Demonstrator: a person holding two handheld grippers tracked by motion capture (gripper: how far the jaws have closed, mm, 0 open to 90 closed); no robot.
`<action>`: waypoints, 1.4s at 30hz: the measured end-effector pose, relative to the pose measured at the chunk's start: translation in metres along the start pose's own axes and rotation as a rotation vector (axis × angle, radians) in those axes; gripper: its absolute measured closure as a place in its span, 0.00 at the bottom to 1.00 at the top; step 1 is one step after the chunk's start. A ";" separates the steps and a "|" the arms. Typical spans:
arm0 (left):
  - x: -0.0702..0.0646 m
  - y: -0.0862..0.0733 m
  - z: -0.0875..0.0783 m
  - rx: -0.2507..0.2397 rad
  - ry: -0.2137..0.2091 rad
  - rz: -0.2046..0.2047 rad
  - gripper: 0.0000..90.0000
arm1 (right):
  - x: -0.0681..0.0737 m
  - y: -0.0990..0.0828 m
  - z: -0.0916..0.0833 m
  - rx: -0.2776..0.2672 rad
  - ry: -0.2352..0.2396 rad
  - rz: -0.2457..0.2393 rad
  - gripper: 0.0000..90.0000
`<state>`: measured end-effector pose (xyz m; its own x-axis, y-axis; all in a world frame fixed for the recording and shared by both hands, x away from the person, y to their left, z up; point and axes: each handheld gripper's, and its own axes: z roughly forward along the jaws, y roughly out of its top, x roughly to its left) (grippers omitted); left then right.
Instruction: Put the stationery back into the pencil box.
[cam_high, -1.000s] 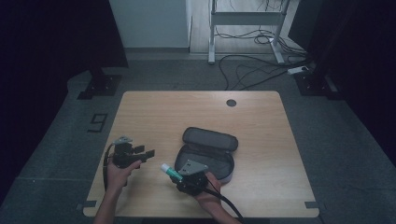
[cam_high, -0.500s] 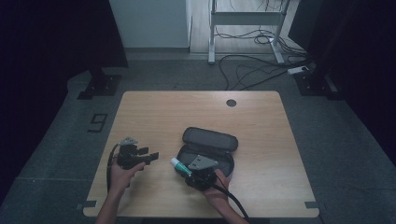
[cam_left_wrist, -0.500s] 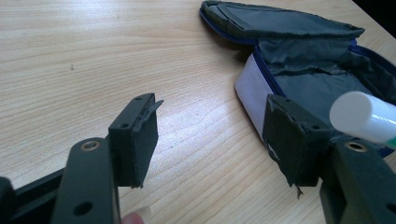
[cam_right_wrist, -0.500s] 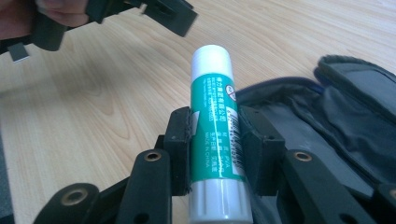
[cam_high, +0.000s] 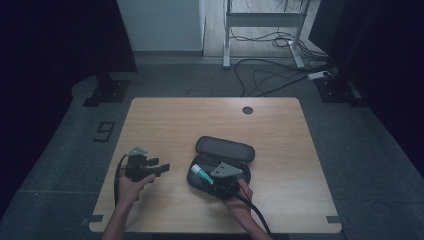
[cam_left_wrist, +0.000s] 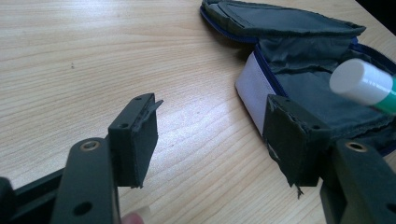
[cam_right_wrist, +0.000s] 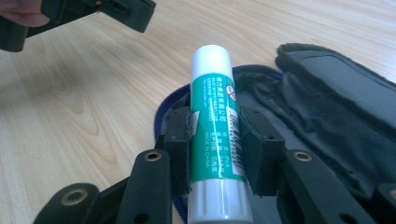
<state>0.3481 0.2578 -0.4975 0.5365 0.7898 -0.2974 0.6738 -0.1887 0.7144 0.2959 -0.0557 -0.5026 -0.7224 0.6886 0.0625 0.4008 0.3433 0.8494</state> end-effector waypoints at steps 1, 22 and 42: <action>0.000 0.000 0.000 0.000 0.000 0.000 0.40 | 0.000 0.000 0.000 0.000 0.000 0.000 0.72; -0.001 0.000 0.002 0.016 0.002 0.012 0.40 | -0.037 -0.006 -0.014 -0.002 -0.074 0.086 0.72; -0.001 -0.002 0.005 0.027 0.001 0.014 0.40 | -0.049 -0.022 0.003 0.106 -0.119 0.093 0.72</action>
<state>0.3490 0.2542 -0.5020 0.5455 0.7874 -0.2872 0.6797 -0.2151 0.7013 0.3245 -0.0946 -0.5259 -0.6101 0.7892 0.0700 0.5243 0.3360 0.7824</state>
